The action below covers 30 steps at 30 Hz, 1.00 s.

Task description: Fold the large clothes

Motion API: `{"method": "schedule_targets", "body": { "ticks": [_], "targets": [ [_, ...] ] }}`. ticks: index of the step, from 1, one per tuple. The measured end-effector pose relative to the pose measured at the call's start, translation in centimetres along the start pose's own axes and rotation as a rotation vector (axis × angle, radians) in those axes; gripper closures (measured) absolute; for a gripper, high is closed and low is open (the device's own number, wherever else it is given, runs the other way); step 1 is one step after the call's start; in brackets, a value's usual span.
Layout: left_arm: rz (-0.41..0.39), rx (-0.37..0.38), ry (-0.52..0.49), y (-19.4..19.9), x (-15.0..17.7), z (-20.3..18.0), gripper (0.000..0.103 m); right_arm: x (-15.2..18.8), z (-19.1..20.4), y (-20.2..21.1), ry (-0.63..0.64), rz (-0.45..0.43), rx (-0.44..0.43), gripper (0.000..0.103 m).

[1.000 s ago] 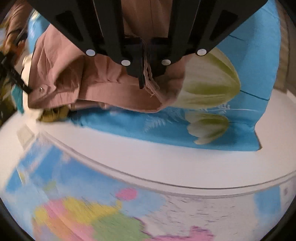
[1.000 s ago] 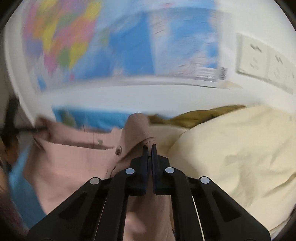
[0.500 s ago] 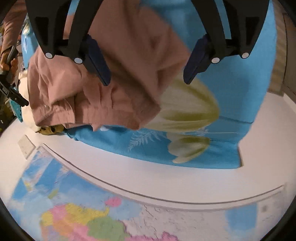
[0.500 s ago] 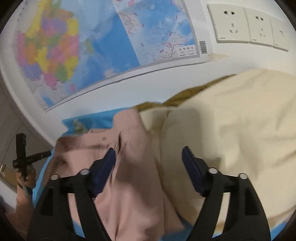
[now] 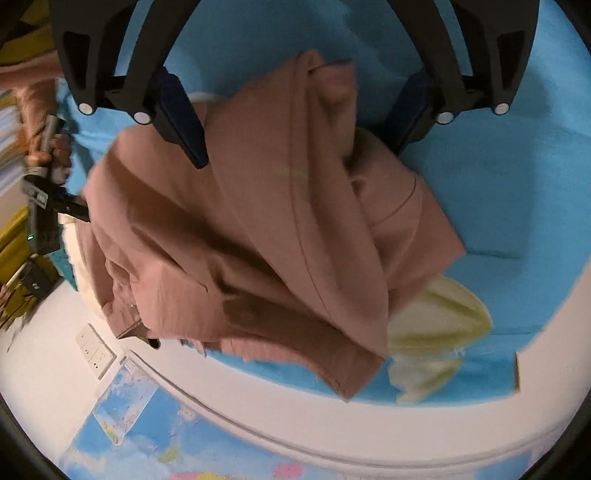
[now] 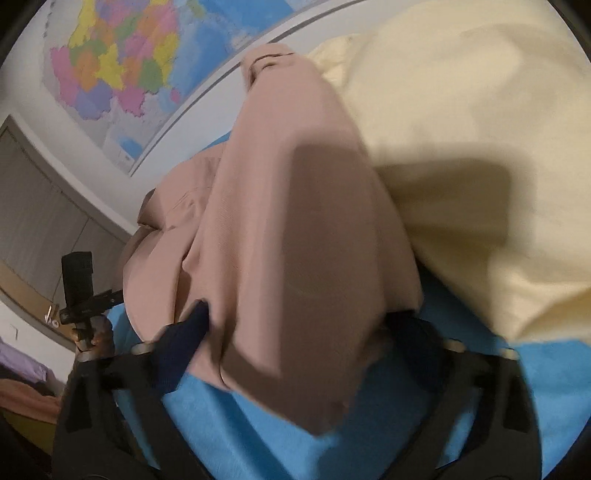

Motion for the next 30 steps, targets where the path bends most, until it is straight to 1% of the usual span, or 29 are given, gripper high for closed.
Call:
{"method": "schedule_targets", "body": {
  "ticks": [1, 2, 3, 4, 5, 7, 10, 12, 13, 14, 15, 16, 17, 18, 19, 20, 21, 22, 23, 24, 25, 26, 27, 28, 30],
  "targets": [
    [0.019, 0.035, 0.012, -0.1, 0.1, -0.5, 0.056, -0.1, -0.1, -0.3, -0.021, 0.007, -0.038, 0.065],
    [0.026, 0.036, 0.032, -0.2, 0.2, -0.7, 0.068, -0.1, -0.3, -0.4, -0.056, 0.014, -0.068, 0.077],
    [0.031, 0.056, 0.052, 0.0, 0.1, -0.8, 0.079, -0.1, -0.2, -0.2, -0.07, 0.014, -0.1, 0.086],
    [0.03, 0.068, 0.065, 0.3, 0.1, -0.9, 0.081, -0.1, 0.2, -0.1, -0.072, 0.004, -0.119, 0.089],
    [0.027, 0.087, 0.081, 1.2, 0.1, -0.9, 0.085, 0.1, 1.1, 0.8, -0.071, -0.008, -0.146, 0.091],
    [0.001, 0.139, 0.092, 3.3, 0.2, -1.1, 0.087, 0.5, 3.0, 2.6, -0.058, -0.019, -0.201, 0.095],
    [-0.044, 0.18, 0.065, 7.1, 0.6, -1.4, 0.087, 1.5, 6.5, 6.0, 0.009, -0.033, -0.231, 0.096],
    [-0.057, 0.19, 0.049, 9.1, 1.9, -1.3, 0.084, 2.8, 7.8, 8.0, 0.023, -0.038, -0.238, 0.096],
    [-0.05, 0.187, 0.041, 9.3, 2.5, -1.2, 0.083, 3.7, 7.7, 8.5, 0.001, -0.032, -0.243, 0.094],
    [-0.021, 0.163, 0.012, 9.0, 3.7, -1.2, 0.077, 4.4, 7.2, 8.6, -0.013, -0.014, -0.23, 0.093],
    [0.015, 0.132, 0.005, 8.2, 4.5, -1.0, 0.07, 5.7, 6.1, 8.1, -0.045, 0.026, -0.172, 0.091],
    [0.061, 0.092, 0.006, 7.3, 5.1, -0.9, 0.068, 6.3, 5.0, 7.9, -0.074, 0.048, -0.133, 0.086],
    [0.12, 0.042, 0.005, 6.1, 5.9, -0.6, 0.066, 6.9, 4.1, 7.3, -0.1, 0.078, -0.076, 0.081],
    [0.126, 0.034, 0.015, 5.9, 6.0, -0.4, 0.059, 7.2, 2.9, 7.1, -0.122, 0.093, 0.012, 0.067],
    [0.11, 0.027, 0.03, 6.2, 5.7, 0.1, 0.054, 7.1, 2.4, 7.3, -0.129, 0.081, 0.068, 0.06],
    [0.06, 0.014, 0.053, 7.2, 5.2, 0.5, 0.048, 6.8, 2.2, 7.8, -0.126, 0.062, 0.101, 0.057],
    [0.005, 0.004, 0.062, 8.4, 4.6, 0.8, 0.046, 6.3, 2.4, 8.7, -0.116, 0.024, 0.128, 0.044],
    [-0.044, -0.007, 0.066, 9.5, 4.0, 1.0, 0.044, 5.6, 3.0, 9.7, -0.089, -0.018, 0.161, 0.042],
    [-0.085, -0.021, 0.065, 10.5, 3.5, 1.1, 0.035, 5.0, 3.6, 10.1, -0.053, -0.04, 0.185, 0.042],
    [-0.144, -0.063, 0.048, 11.7, 2.6, 0.9, 0.03, 4.3, 4.9, 10.5, 0.005, -0.059, 0.208, 0.041],
    [-0.166, -0.081, 0.031, 12.2, 2.1, 0.7, 0.03, 3.7, 6.0, 10.4, 0.051, -0.067, 0.214, 0.039],
    [-0.178, -0.092, 0.007, 12.3, 1.4, 0.0, 0.03, 3.2, 7.1, 9.9, 0.091, -0.066, 0.212, 0.037],
    [-0.172, -0.097, -0.029, 11.8, 0.5, -1.1, 0.03, 2.6, 8.3, 8.8, 0.144, -0.049, 0.195, 0.032],
    [-0.16, -0.098, -0.049, 11.2, 0.0, -1.8, 0.03, 2.3, 9.1, 7.5, 0.181, -0.025, 0.184, 0.032],
    [-0.121, -0.123, -0.123, 9.0, -0.8, -3.6, 0.031, 2.0, 9.6, 4.5, 0.233, 0.039, 0.19, 0.032]
  ]
}}
Point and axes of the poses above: each gripper's, at about its wrist camera, not at the fingertips, and y roughly against the way its jaws point, z to its left, x to its underside, the point moved 3 cm from there along -y, roughly the way its jaws point, and after that the axes turned 12 degrees about -x, right-handed, at the moved point
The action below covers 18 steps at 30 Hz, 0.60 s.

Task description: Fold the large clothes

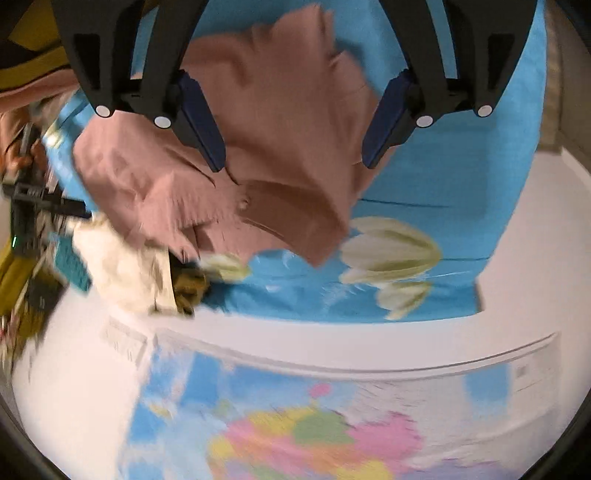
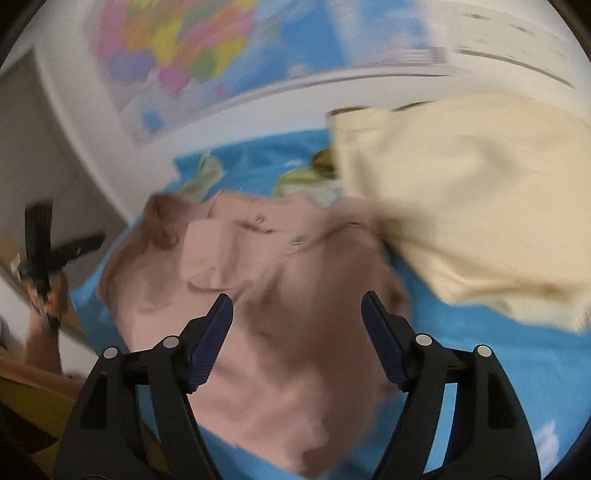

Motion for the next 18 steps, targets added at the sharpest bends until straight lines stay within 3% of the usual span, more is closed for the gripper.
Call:
{"method": "schedule_targets", "body": {
  "ticks": [2, 5, 7, 9, 12, 14, 18],
  "targets": [
    [0.044, -0.038, -0.067, -2.6, -0.3, -1.5, 0.037, -0.2, 0.7, -3.5, 0.04, 0.078, 0.01, 0.035],
    [0.142, -0.092, -0.101, -6.8, -0.4, -2.1, 0.056, -0.1, 0.3, -6.8, 0.06, 0.153, 0.043, 0.057],
    [0.151, -0.097, -0.098, -7.9, -0.5, -1.8, 0.065, -0.1, -0.1, -8.2, 0.059, 0.179, 0.042, 0.087],
    [0.155, -0.115, -0.089, -8.4, -0.7, -1.2, 0.086, -0.3, -0.4, -8.8, 0.054, 0.181, 0.026, 0.1],
    [0.141, -0.121, -0.035, -8.3, -1.6, -0.1, 0.097, -1.3, -0.4, -7.1, 0.033, 0.113, 0.018, 0.101],
    [0.118, -0.13, 0.0, -7.8, -2.3, 0.9, 0.099, -2.4, -0.6, -5.0, 0.014, 0.032, 0.005, 0.101],
    [0.076, -0.148, 0.107, -6.9, -3.9, 2.8, 0.097, -5.7, -1.3, -1.4, -0.009, -0.156, 0.058, 0.102]
  ]
}}
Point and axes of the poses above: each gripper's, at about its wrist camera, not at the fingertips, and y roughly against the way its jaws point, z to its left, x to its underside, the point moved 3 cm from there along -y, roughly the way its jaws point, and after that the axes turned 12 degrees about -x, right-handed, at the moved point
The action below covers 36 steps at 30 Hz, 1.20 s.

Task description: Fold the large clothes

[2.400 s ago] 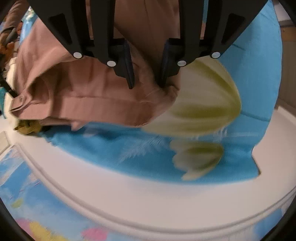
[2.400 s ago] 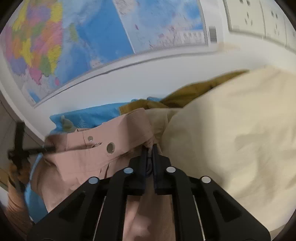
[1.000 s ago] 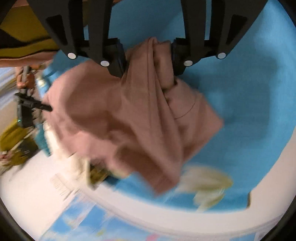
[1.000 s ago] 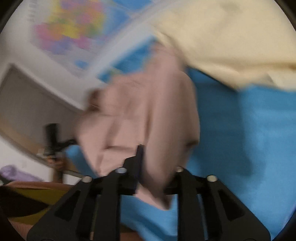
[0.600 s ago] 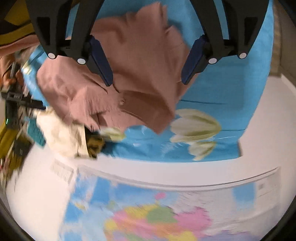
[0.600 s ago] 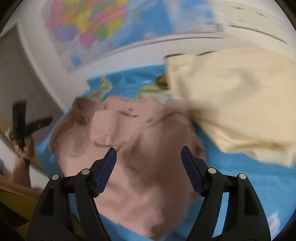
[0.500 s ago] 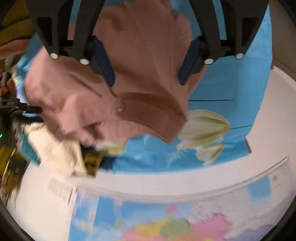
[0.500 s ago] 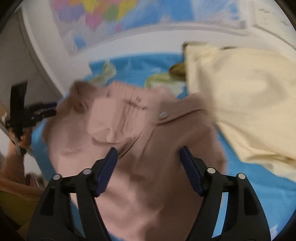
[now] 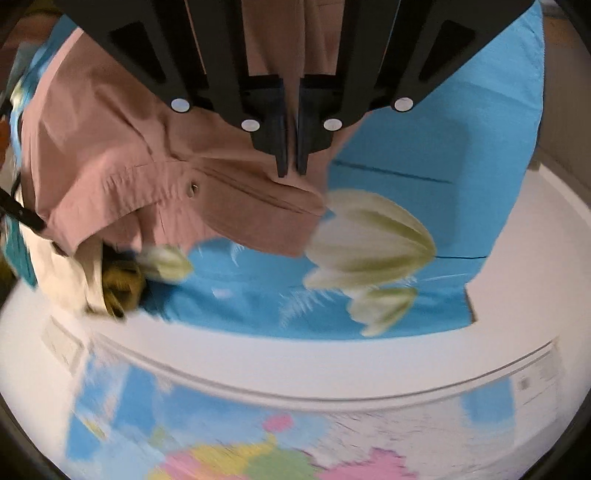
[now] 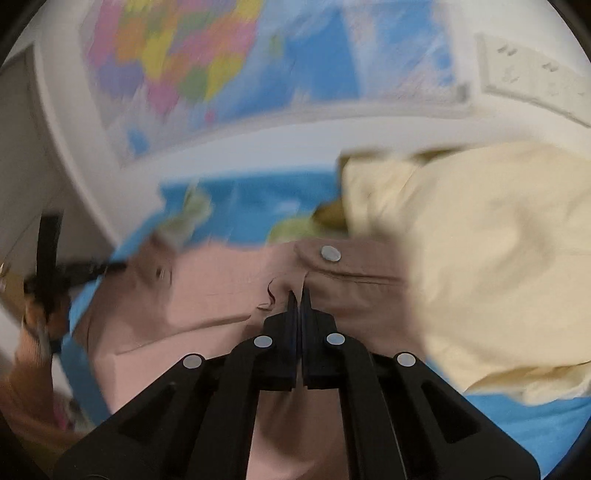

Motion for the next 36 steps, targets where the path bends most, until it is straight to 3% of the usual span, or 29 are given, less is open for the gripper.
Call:
{"method": "schedule_targets", "body": {
  "ticks": [2, 4, 6, 11, 13, 14, 15, 18, 24, 30, 36],
  "targets": [
    [0.029, -0.026, 0.005, -0.9, -0.2, 0.3, 0.089, 0.1, -0.6, -1.4, -0.023, 0.038, -0.001, 0.102],
    [0.1, -0.005, 0.007, -1.9, 0.3, 0.5, 0.069, 1.1, -0.6, -3.8, 0.0, 0.122, 0.041, 0.102],
    [0.107, 0.046, -0.016, -1.8, 0.7, 0.1, 0.045, 1.8, -0.7, -4.8, -0.013, 0.147, 0.043, 0.102],
    [0.07, 0.063, -0.176, -0.9, 1.8, -2.3, 0.026, 2.1, -0.9, -4.7, -0.052, 0.126, 0.015, 0.101],
    [0.073, 0.007, -0.25, -1.5, 2.1, -3.5, 0.044, 1.8, -0.3, -4.2, -0.027, 0.112, 0.018, 0.102],
    [0.098, -0.01, -0.258, -2.2, 2.1, -3.7, 0.074, 1.8, -0.3, -3.6, -0.021, 0.107, 0.018, 0.101],
    [0.115, -0.011, -0.251, -2.6, 2.1, -3.6, 0.086, 1.6, -0.1, -3.3, -0.014, 0.1, 0.018, 0.101],
    [0.081, -0.021, -0.195, -2.6, 1.4, -2.5, 0.1, 1.0, 0.2, -3.2, -0.006, 0.081, 0.012, 0.101],
    [-0.018, -0.047, -0.046, 0.7, -0.1, 0.6, 0.101, -0.6, 0.5, -2.3, -0.015, 0.01, -0.02, 0.101],
    [0.014, -0.143, -0.073, -0.8, 0.8, 0.4, 0.101, -0.1, -0.1, -6.0, -0.018, 0.08, 0.005, 0.102],
    [-0.014, -0.142, -0.076, -0.4, 1.3, 0.2, 0.1, 1.2, -1.6, -7.9, -0.059, 0.136, 0.011, 0.101]
  ]
}}
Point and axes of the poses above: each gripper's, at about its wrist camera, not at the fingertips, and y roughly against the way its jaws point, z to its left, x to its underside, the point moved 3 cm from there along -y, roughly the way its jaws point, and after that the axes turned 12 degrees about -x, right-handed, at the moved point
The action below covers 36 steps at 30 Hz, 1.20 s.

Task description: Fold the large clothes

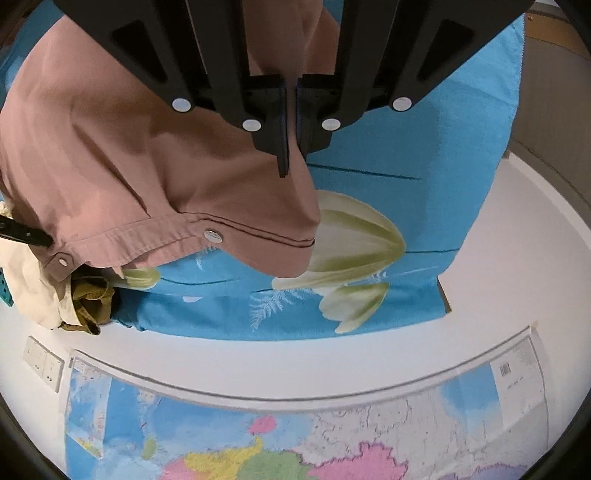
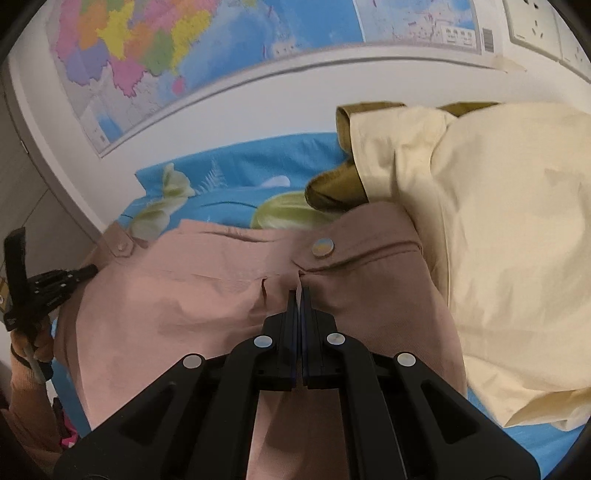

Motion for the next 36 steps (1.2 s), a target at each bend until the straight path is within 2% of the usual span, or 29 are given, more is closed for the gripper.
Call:
{"method": "schedule_targets", "body": {
  "ticks": [10, 15, 17, 19, 22, 23, 24, 26, 28, 29, 33, 36],
  "targets": [
    [-0.029, -0.037, -0.024, 1.0, -0.3, -0.5, 0.1, -0.5, 0.4, 0.0, 0.012, -0.004, 0.008, 0.101],
    [-0.005, -0.012, 0.067, 0.3, -1.1, 1.7, 0.1, -1.8, 0.8, -0.1, 0.026, -0.023, 0.007, 0.101],
    [0.038, -0.006, 0.113, -0.9, -0.9, 2.7, 0.1, -2.1, 0.8, -1.0, 0.031, -0.003, 0.009, 0.101],
    [0.087, -0.005, 0.115, -2.2, -0.4, 2.8, 0.099, -2.0, 0.3, -2.6, 0.017, 0.043, 0.015, 0.101],
    [0.123, -0.009, 0.105, -3.0, 0.7, 2.7, 0.091, -1.2, -0.3, -4.5, -0.002, 0.119, 0.009, 0.096],
    [0.116, -0.017, 0.103, -2.6, 0.9, 2.7, 0.083, -1.0, -0.3, -4.5, -0.001, 0.125, 0.007, 0.096],
    [0.11, -0.013, 0.111, -2.1, 0.9, 2.9, 0.066, -0.9, -0.2, -4.4, 0.002, 0.126, 0.007, 0.095],
    [0.066, 0.012, 0.122, -0.7, 1.0, 3.4, 0.06, -0.8, 0.0, -3.8, 0.004, 0.118, 0.008, 0.087],
    [0.037, 0.015, 0.103, 0.4, 1.1, 3.6, 0.057, -0.9, 0.3, -2.6, 0.025, 0.087, 0.024, 0.059],
    [0.028, 0.016, 0.094, 1.0, 1.3, 3.5, 0.053, -0.9, 0.3, -2.0, 0.031, 0.074, 0.026, 0.054],
    [0.033, 0.006, 0.045, 1.9, 2.4, 2.4, 0.049, -0.1, 0.6, 0.9, 0.056, 0.039, -0.002, 0.053],
    [0.048, -0.011, 0.015, 2.0, 3.5, 1.6, 0.046, 1.1, 0.4, 3.2, 0.072, 0.018, -0.01, 0.044]
  ]
}}
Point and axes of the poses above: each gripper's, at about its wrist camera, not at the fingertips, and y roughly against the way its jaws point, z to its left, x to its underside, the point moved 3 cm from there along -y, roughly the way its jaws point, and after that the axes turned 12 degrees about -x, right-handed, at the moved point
